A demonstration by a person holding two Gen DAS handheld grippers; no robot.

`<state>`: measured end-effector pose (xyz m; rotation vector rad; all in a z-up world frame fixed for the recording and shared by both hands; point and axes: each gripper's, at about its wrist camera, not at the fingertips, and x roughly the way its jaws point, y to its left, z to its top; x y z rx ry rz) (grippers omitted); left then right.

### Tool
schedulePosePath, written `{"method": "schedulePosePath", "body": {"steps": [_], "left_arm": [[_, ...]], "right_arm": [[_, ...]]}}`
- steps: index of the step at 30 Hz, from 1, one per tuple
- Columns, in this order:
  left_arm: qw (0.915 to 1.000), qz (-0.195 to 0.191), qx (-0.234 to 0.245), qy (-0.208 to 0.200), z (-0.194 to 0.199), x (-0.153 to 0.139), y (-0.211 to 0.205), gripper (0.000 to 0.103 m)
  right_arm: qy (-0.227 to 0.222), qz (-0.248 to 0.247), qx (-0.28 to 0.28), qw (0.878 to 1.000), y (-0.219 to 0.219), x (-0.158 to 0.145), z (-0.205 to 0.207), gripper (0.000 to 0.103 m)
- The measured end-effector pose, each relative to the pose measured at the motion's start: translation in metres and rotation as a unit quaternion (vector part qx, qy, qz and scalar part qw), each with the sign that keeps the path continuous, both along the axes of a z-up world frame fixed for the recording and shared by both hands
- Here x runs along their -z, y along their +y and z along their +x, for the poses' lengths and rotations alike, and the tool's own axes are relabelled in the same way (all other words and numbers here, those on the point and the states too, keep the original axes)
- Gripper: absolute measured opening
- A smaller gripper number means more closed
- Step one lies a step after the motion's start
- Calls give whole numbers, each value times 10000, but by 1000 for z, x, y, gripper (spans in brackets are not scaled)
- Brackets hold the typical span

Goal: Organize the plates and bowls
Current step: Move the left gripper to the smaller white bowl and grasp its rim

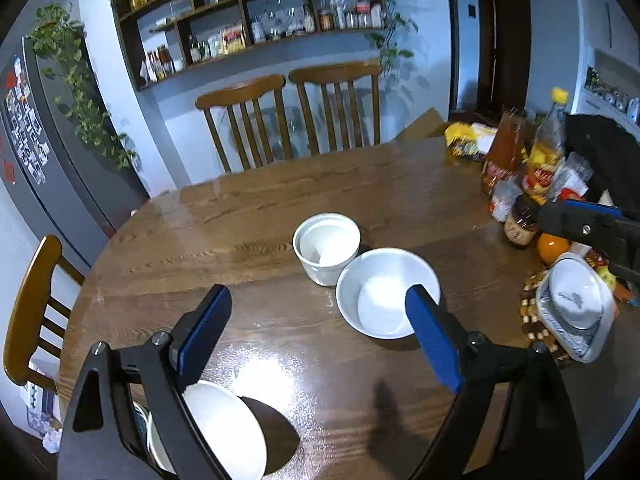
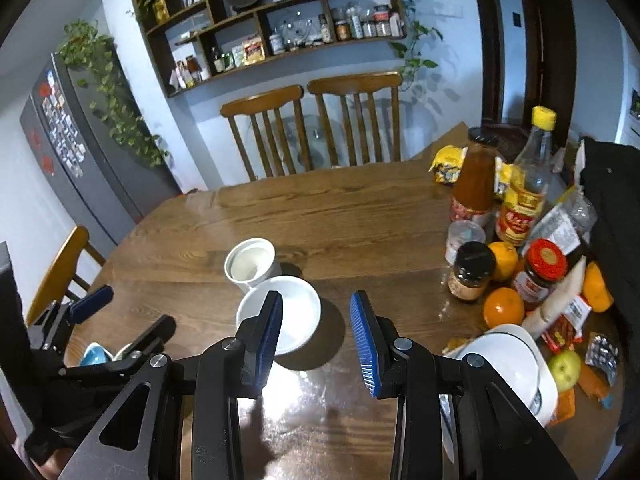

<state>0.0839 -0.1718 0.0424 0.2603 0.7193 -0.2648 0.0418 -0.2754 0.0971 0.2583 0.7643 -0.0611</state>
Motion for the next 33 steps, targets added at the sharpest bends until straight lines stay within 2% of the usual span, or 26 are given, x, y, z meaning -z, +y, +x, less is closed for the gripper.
{"method": "schedulePosePath", "body": {"steps": [11, 23, 28, 29, 31, 32, 33], "left_arm": [[9944, 4, -381, 989, 58, 65, -8, 88], [9859, -105, -410, 1619, 85, 107, -16, 86], [9802, -206, -303, 1948, 91, 120, -20, 55], [9792, -228, -279, 1998, 92, 122, -20, 52], [9784, -254, -261, 2033, 93, 123, -20, 42], [9780, -290, -234, 2053, 93, 123, -20, 39], [9776, -325, -184, 2069, 92, 123, -21, 30]], "right_arm": [[830, 328, -133, 9959, 1, 70, 58, 36], [1383, 690, -284, 9876, 9, 119, 86, 36], [1519, 809, -327, 9845, 10, 132, 91, 36], [1535, 844, -339, 9840, 11, 134, 92, 35], [1551, 928, -378, 9828, 11, 138, 92, 29], [1572, 962, -389, 9821, 12, 139, 92, 21], [1574, 989, -397, 9818, 11, 140, 92, 17]]}}
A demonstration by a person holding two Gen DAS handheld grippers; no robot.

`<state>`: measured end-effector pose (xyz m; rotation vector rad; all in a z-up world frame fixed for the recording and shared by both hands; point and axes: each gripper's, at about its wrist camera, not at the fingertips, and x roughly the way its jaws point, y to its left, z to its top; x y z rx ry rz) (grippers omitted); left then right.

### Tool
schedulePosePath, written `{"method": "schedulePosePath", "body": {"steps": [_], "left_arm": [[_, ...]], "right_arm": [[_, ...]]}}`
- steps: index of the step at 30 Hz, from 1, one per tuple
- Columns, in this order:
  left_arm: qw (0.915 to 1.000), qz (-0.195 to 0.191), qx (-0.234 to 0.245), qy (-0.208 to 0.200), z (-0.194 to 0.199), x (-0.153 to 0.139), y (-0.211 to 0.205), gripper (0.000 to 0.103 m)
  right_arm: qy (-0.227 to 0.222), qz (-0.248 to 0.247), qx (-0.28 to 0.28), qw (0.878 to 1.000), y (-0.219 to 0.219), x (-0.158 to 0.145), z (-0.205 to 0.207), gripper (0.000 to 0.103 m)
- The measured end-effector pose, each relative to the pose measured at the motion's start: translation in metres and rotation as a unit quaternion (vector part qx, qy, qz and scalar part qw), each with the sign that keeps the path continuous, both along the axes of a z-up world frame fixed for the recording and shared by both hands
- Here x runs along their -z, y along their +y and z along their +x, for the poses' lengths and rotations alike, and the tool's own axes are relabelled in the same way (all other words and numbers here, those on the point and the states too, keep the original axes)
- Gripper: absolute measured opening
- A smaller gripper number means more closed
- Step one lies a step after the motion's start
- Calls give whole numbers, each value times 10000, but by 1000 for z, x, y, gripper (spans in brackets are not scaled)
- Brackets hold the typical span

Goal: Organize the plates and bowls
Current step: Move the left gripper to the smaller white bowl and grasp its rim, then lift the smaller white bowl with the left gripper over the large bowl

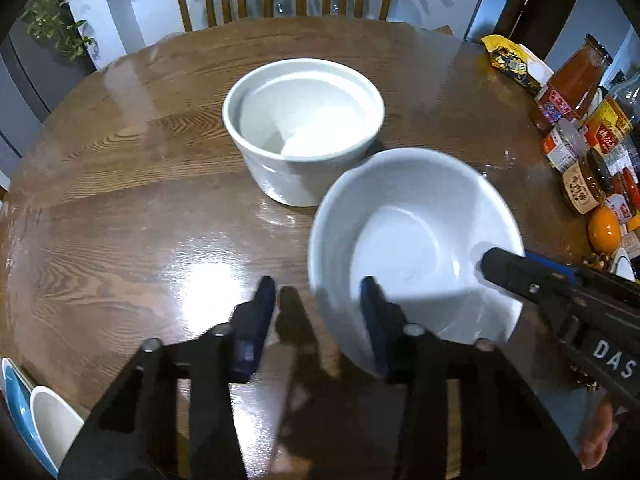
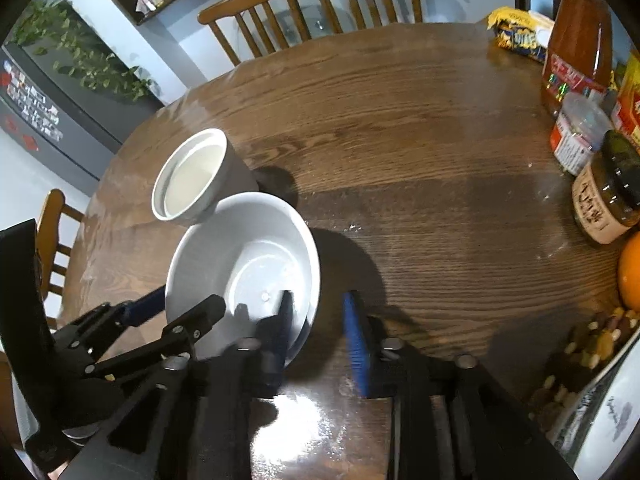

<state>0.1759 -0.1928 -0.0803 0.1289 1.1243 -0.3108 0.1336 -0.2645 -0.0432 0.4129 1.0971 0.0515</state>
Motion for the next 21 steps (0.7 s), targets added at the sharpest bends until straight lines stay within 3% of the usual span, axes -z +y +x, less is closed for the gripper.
{"method": "schedulePosePath", "body": {"steps": [1, 3, 13, 21], "left_arm": [[10000, -11, 40, -10, -1, -1, -1, 21], [9999, 57, 138, -51, -5, -1, -7, 16], [9979, 185, 373, -497, -35, -28, 2, 15], [9974, 213, 528, -452, -74, -30, 21, 16]], "right_arm": [[-30, 65, -14, 10000, 0, 0, -1, 15], [-53, 120, -55, 9999, 3, -1, -2, 10], [-216, 160, -50, 9996, 9, -18, -29, 10], [-146, 339, -113, 9993, 20, -22, -67, 10]]}}
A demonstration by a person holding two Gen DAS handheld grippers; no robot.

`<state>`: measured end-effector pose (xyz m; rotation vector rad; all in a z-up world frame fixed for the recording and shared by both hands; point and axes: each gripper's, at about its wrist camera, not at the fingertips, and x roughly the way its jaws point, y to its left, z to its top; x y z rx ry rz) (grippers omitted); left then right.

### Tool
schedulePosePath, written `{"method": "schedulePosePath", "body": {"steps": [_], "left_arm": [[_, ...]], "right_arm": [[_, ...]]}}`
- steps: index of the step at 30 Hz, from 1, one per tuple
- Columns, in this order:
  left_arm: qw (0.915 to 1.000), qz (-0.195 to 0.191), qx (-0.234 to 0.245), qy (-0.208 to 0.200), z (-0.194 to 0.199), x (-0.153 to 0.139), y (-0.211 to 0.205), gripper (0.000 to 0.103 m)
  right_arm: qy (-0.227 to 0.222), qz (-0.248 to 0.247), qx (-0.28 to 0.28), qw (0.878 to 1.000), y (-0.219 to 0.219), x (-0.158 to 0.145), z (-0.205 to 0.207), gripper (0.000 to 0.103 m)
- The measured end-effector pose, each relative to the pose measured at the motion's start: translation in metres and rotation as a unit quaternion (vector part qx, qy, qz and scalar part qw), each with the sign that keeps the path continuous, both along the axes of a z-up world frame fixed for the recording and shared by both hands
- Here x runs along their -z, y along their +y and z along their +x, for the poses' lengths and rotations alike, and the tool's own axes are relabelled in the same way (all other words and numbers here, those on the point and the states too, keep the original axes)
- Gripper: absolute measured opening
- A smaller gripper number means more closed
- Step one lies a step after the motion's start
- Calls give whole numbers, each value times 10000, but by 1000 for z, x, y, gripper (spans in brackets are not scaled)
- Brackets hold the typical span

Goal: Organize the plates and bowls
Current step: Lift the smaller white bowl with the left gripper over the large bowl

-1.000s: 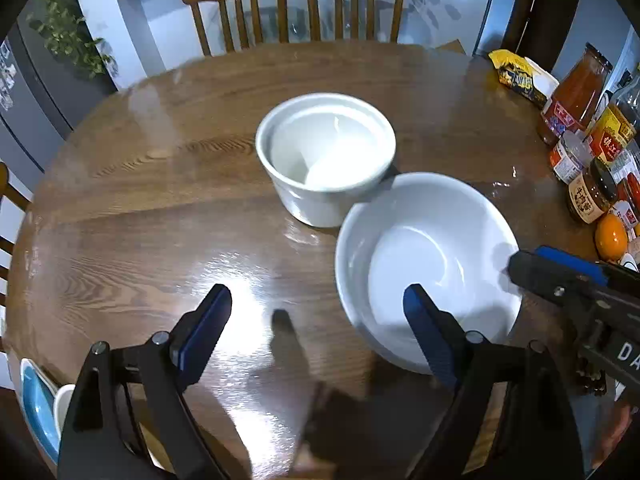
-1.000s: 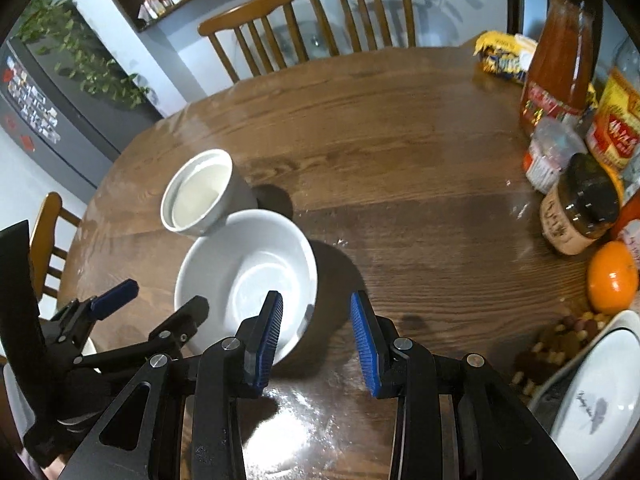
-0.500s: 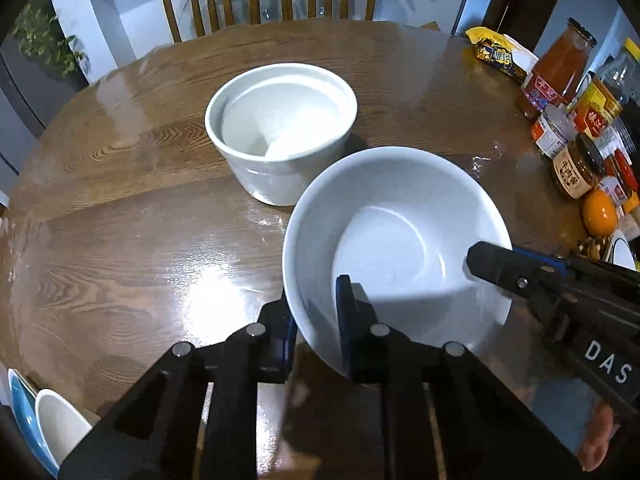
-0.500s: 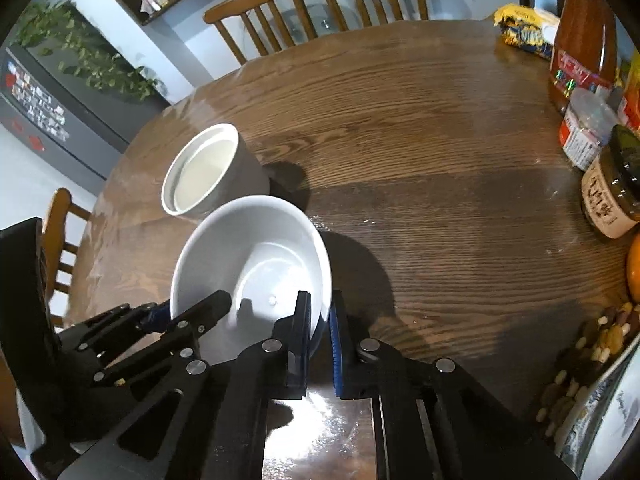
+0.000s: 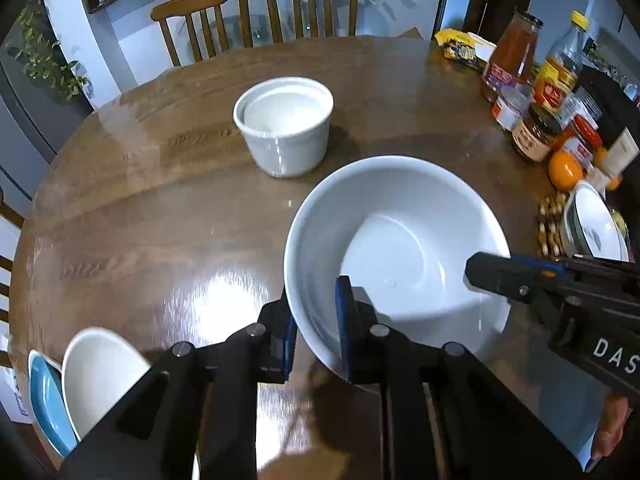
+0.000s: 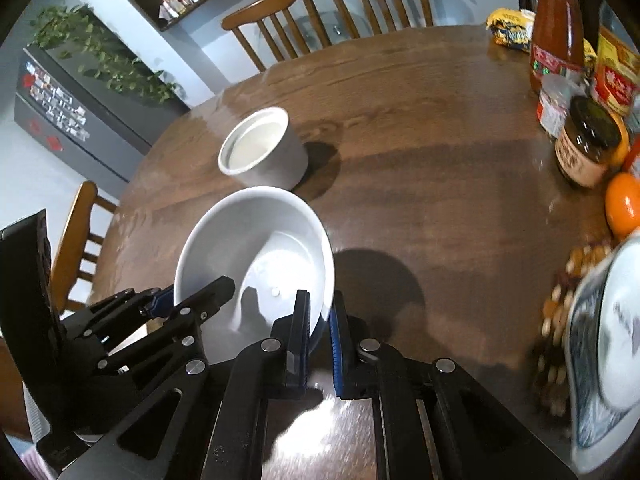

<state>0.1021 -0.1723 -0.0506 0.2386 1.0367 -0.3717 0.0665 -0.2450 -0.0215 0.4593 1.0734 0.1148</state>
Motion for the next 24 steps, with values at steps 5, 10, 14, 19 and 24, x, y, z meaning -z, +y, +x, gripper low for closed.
{"method": "schedulePosePath", "body": {"steps": [5, 10, 14, 19, 24], "left_arm": [[9999, 68, 48, 111, -16, 8, 7, 16], [9996, 140, 17, 227, -26, 17, 10, 16], [9994, 167, 9, 289, -29, 22, 13, 16], [9992, 210, -15, 339, -32, 27, 17, 16], [9992, 197, -43, 352, -33, 27, 20, 16]], "right_arm": [[266, 195, -54, 9994, 6, 16, -15, 10], [411, 166, -101, 9990, 14, 25, -24, 11], [416, 88, -126, 9990, 17, 25, -26, 11], [434, 80, -148, 9989, 19, 28, -29, 11], [377, 41, -172, 9991, 24, 27, -30, 11]]}}
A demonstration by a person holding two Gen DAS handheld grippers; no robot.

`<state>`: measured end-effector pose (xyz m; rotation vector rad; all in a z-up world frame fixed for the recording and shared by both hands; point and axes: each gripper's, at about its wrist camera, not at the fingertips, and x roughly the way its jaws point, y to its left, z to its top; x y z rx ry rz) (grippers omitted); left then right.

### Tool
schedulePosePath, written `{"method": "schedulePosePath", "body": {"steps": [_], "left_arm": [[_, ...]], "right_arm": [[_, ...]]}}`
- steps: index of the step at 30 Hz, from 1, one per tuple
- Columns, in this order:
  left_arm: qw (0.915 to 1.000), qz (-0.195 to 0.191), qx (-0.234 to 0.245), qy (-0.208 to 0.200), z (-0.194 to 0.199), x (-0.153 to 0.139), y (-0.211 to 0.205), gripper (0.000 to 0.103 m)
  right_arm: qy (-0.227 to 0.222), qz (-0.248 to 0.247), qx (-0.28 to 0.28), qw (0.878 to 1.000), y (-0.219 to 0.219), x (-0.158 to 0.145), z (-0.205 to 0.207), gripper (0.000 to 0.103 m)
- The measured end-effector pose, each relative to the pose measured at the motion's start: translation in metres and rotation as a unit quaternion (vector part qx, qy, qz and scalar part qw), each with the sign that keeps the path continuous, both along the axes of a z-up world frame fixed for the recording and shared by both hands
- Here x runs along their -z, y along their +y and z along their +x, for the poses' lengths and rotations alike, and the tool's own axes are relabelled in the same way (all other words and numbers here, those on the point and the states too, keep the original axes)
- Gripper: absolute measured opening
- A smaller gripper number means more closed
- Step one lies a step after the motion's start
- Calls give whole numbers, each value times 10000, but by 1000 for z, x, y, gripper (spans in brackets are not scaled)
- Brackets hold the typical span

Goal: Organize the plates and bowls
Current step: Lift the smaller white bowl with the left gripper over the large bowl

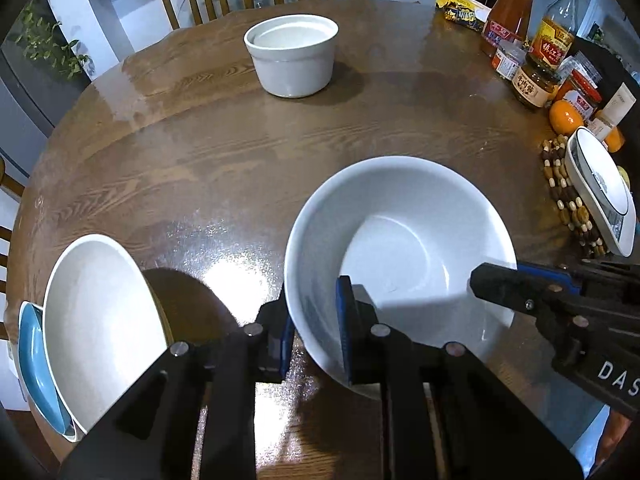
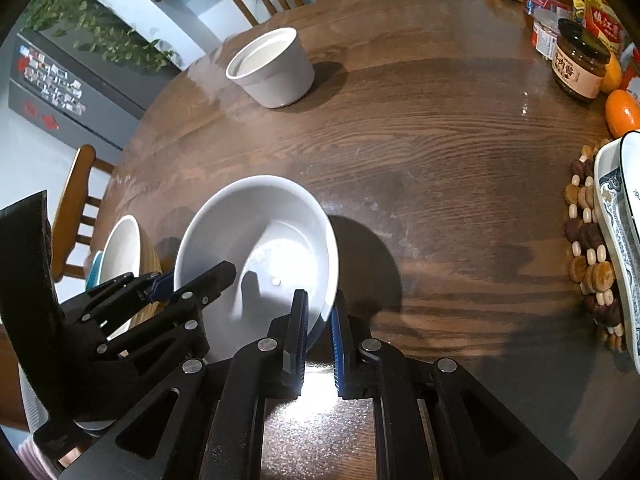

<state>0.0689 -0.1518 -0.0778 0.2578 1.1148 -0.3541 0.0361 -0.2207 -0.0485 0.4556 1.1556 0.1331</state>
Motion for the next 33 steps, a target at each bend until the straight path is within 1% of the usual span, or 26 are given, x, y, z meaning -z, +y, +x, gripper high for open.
{"method": "schedulePosePath", "body": {"steps": [8, 13, 18, 25, 33], "left_arm": [[9985, -113, -221, -491, -8, -29, 25, 18], [9954, -146, -532, -785, -13, -46, 52, 18], [9916, -190, -863, -947, -19, -57, 79, 18], [9866, -148, -1297, -983, -23, -60, 115, 18], [9834, -70, -1631, -793, -25, -49, 149, 18]], "right_arm": [[-370, -103, -273, 9989, 19, -27, 3, 11], [-644, -191, -556, 9962, 43, -47, 6, 11], [-810, -239, -868, 9926, 71, -60, 10, 11], [-865, -217, -1272, 9879, 107, -63, 18, 11], [-708, -211, -1588, 9845, 148, -51, 24, 11]]}}
